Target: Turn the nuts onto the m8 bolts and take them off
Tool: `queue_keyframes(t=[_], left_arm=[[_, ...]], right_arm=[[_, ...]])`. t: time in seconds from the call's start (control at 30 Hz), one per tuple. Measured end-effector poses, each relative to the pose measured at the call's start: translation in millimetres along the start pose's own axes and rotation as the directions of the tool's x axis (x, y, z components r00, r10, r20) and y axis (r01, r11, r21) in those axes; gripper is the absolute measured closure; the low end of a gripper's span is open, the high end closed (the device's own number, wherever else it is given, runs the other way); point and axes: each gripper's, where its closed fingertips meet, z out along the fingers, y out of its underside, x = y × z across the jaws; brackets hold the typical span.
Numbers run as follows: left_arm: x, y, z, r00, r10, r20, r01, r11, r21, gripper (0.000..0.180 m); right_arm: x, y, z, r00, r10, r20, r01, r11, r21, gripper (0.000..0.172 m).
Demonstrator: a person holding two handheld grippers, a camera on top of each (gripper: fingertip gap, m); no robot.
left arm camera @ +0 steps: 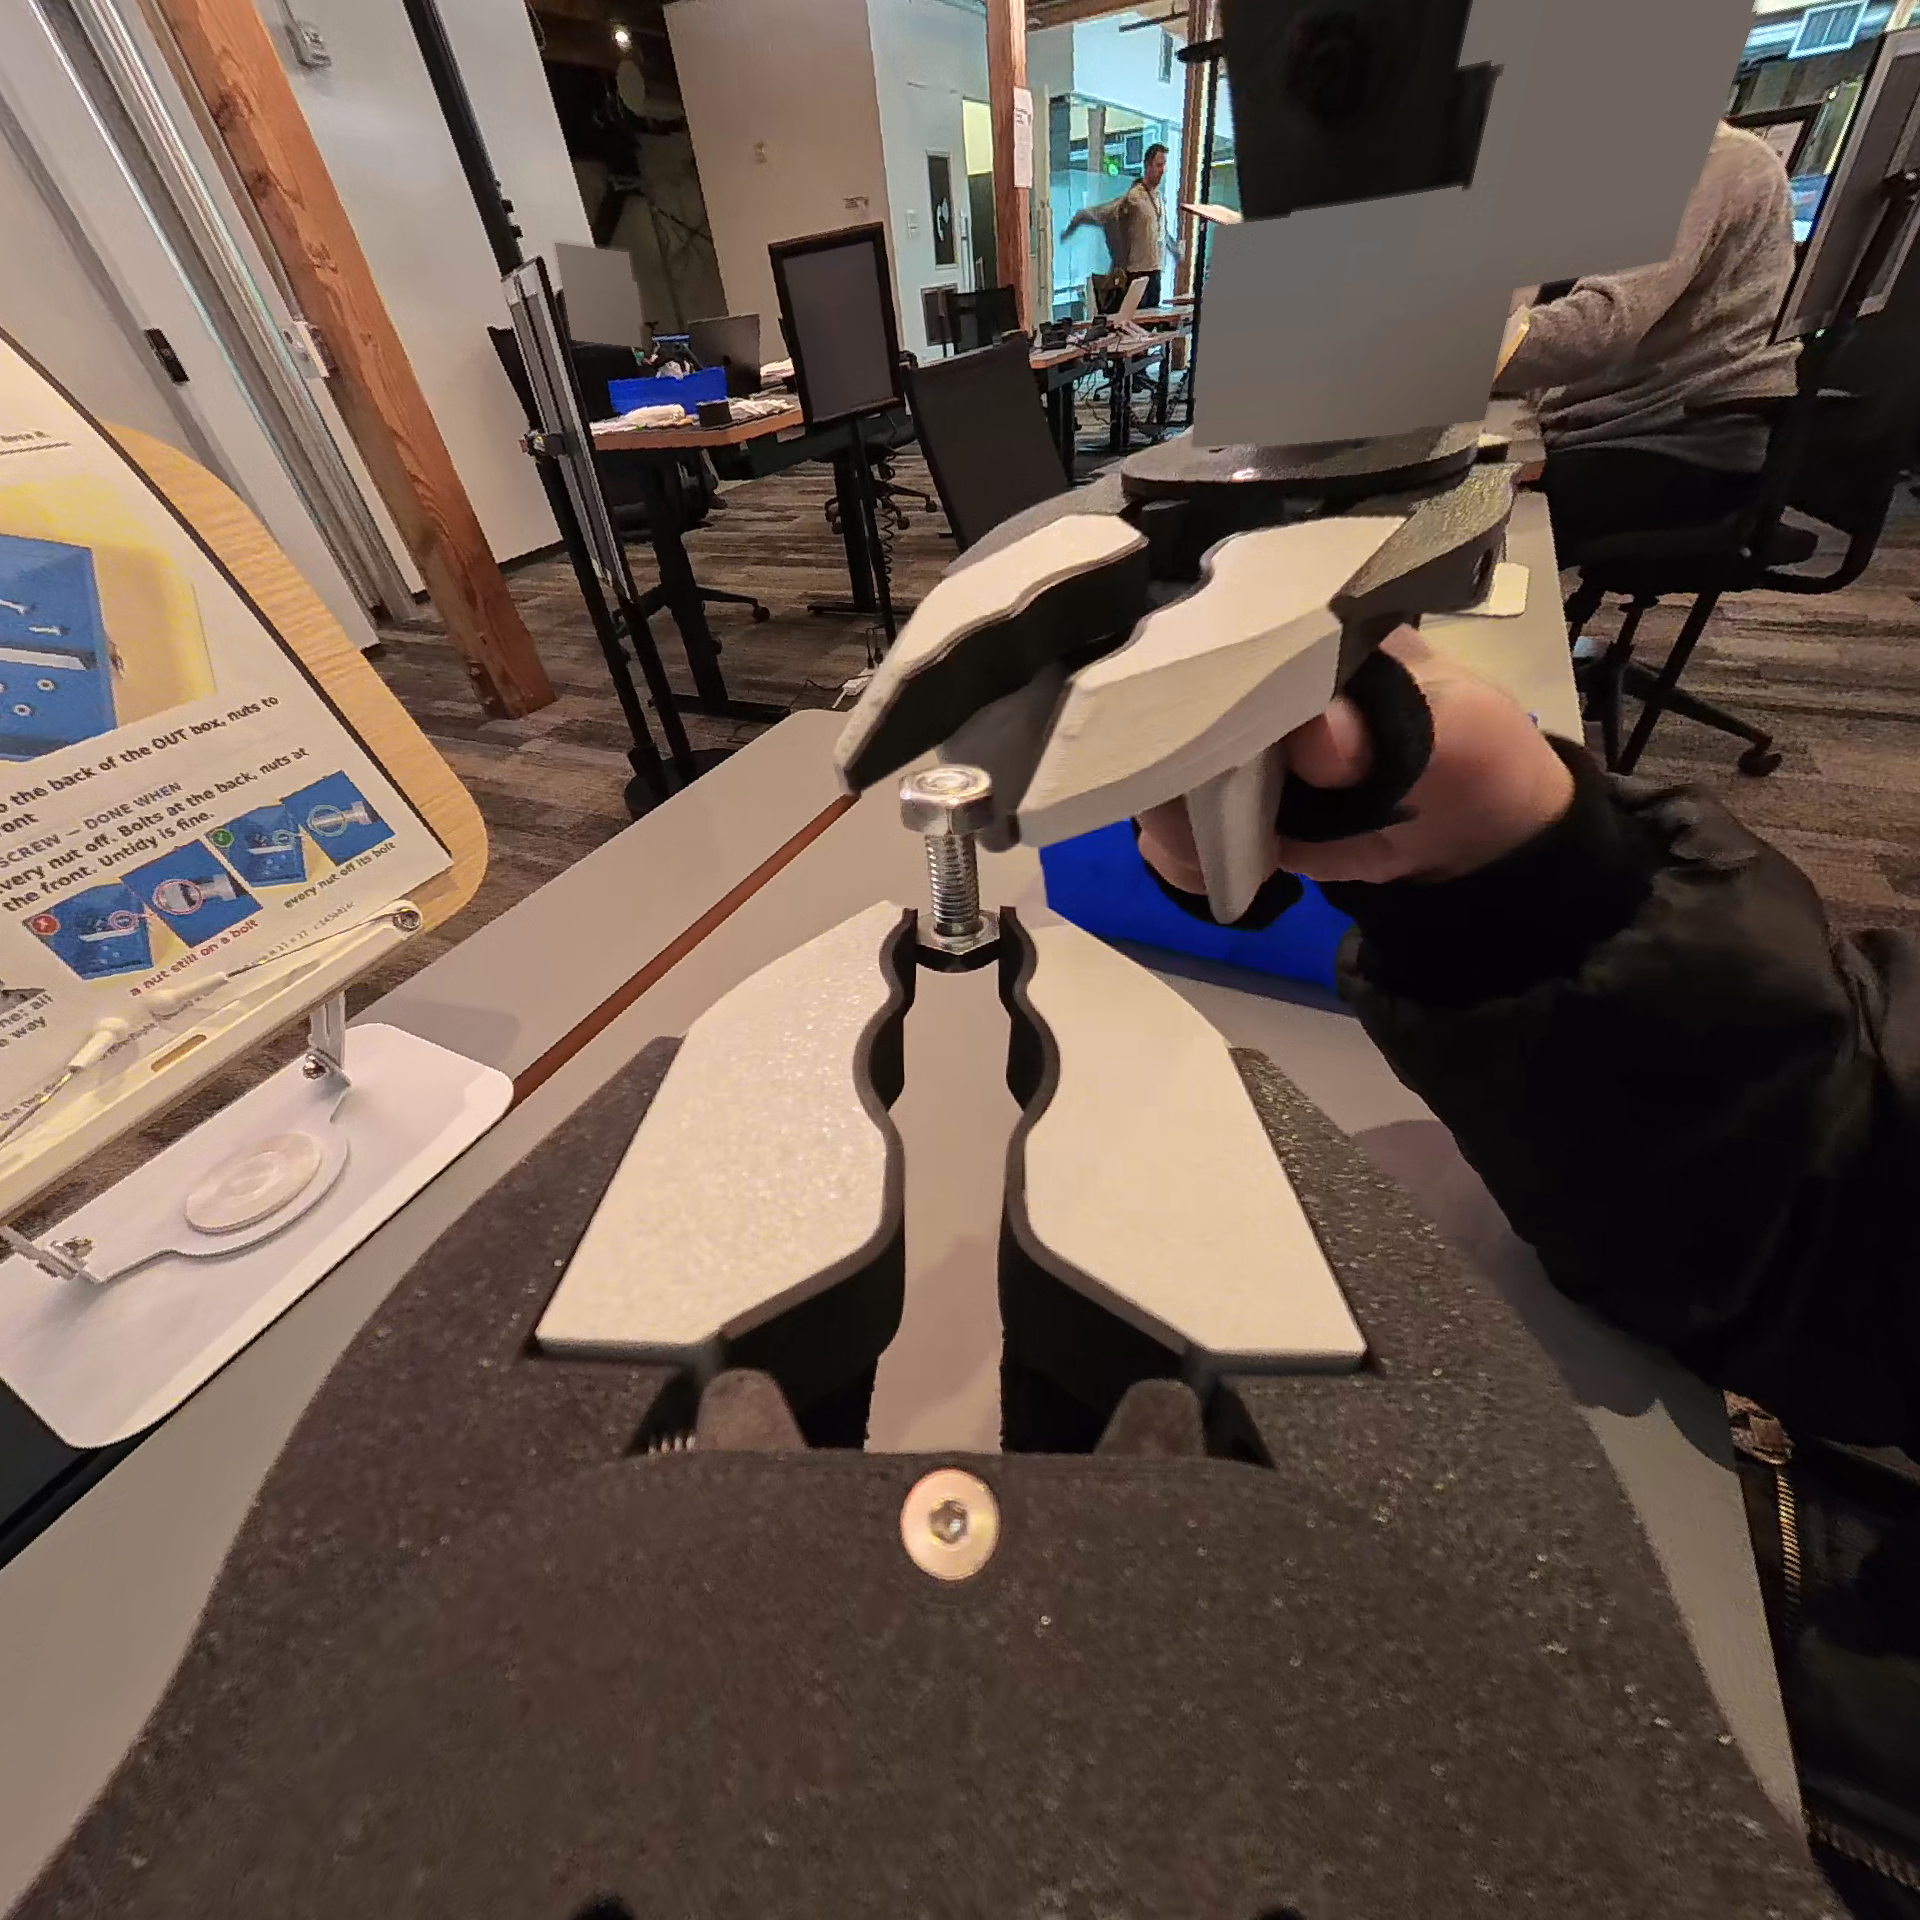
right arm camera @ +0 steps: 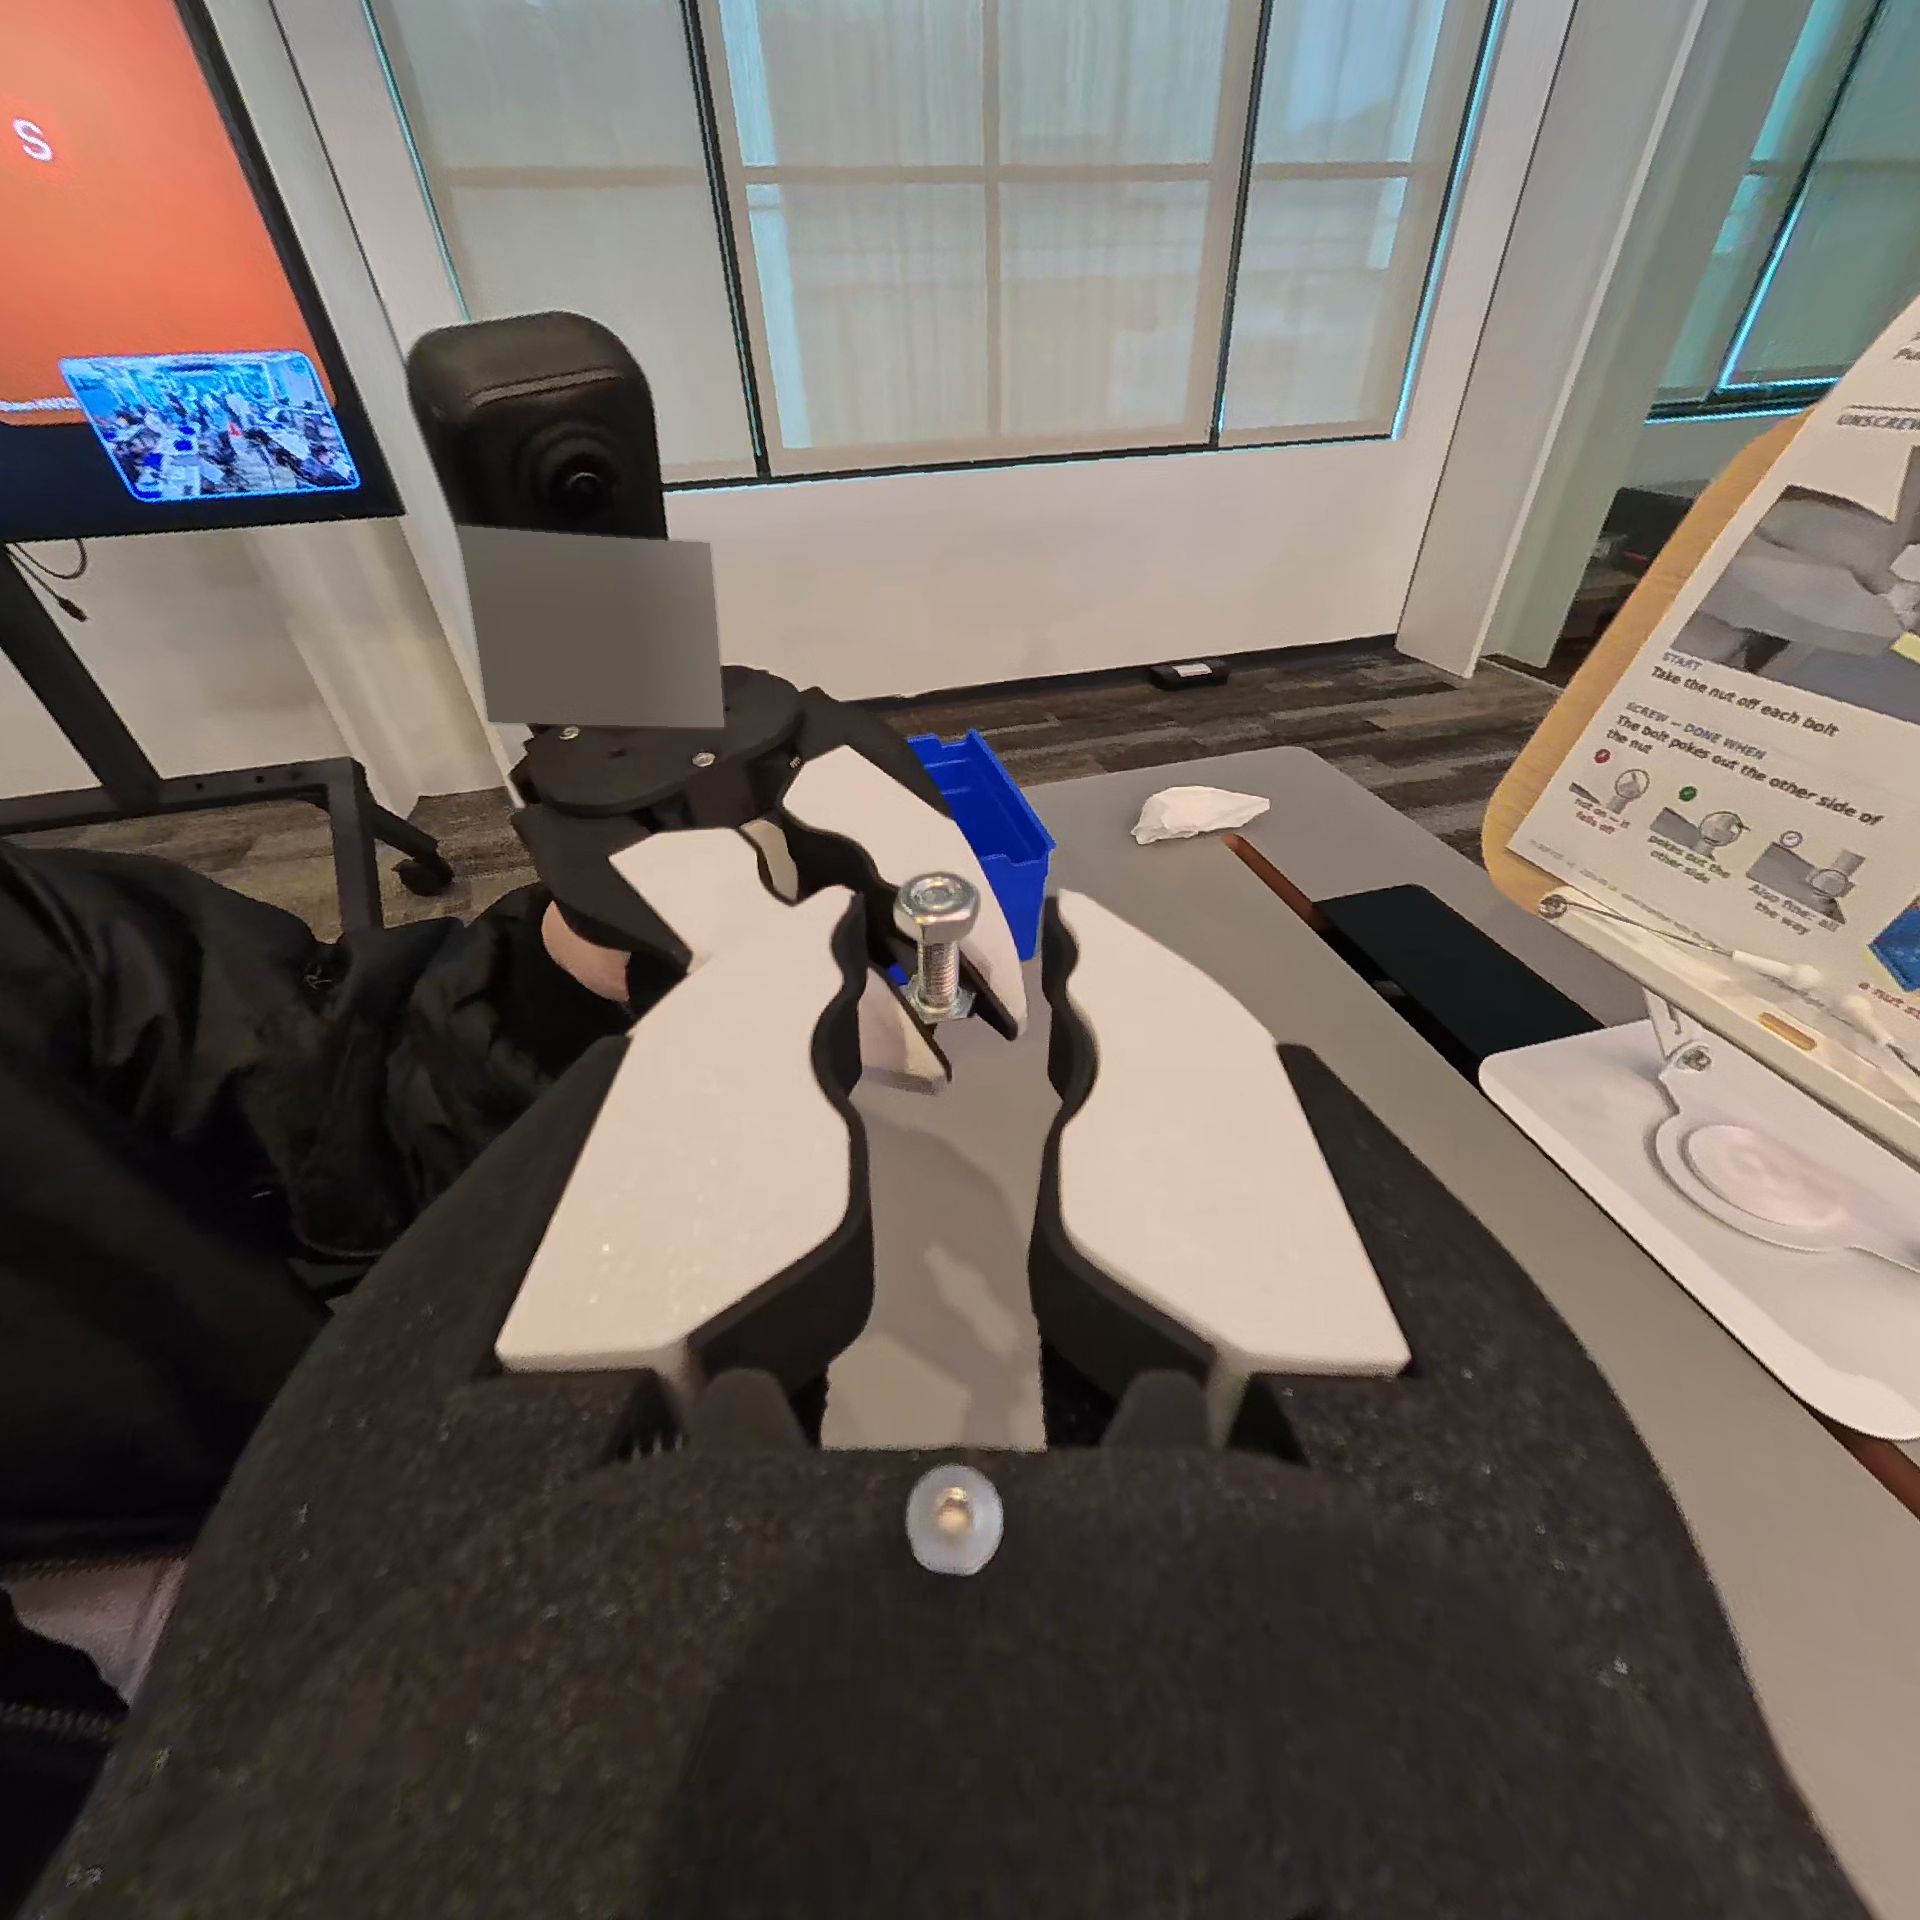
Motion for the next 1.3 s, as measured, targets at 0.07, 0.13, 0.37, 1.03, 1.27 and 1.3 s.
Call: queue_keyframes(t=[0.07,0.13,0.37,1.03,1.27,1.3], left_arm=[[0.6,0.6,0.7,1.000,0.004,0.001,-0.004,1.000,-0.003,0.166],[1.4,1.3,1.1,1.000,0.004,-0.002,-0.004,1.000,-0.008,0.166],[17.2,1.2,-0.5,0.994,0.000,-0.109,-0.002,1.000,-0.016,0.166],[50.6,27.4,7.6,0.950,-0.048,-0.309,-0.002,0.987,-0.158,0.166],[-11.4,41.9,19.3,0.982,0.162,0.100,-0.136,0.964,-0.228,0.166],[-15.2,42.8,19.1,0.976,0.176,0.125,-0.143,0.961,-0.236,0.166]], right_arm=[[1.5,1.3,2.1,1.000,0.005,-0.018,-0.005,1.000,-0.006,0.143],[-0.4,1.1,2.6,1.000,-0.005,-0.007,0.005,1.000,-0.005,0.149],[-16.2,3.2,-5.7,0.986,-0.104,0.127,0.107,0.994,-0.015,0.157],[-34.9,14.2,-28.8,0.927,-0.090,0.363,0.102,0.995,-0.014,0.135],[13.0,25.1,-19.8,0.988,0.127,-0.093,-0.142,0.974,-0.177,0.140],[18.0,29.6,-19.0,0.984,0.095,-0.149,-0.125,0.971,-0.205,0.138]])
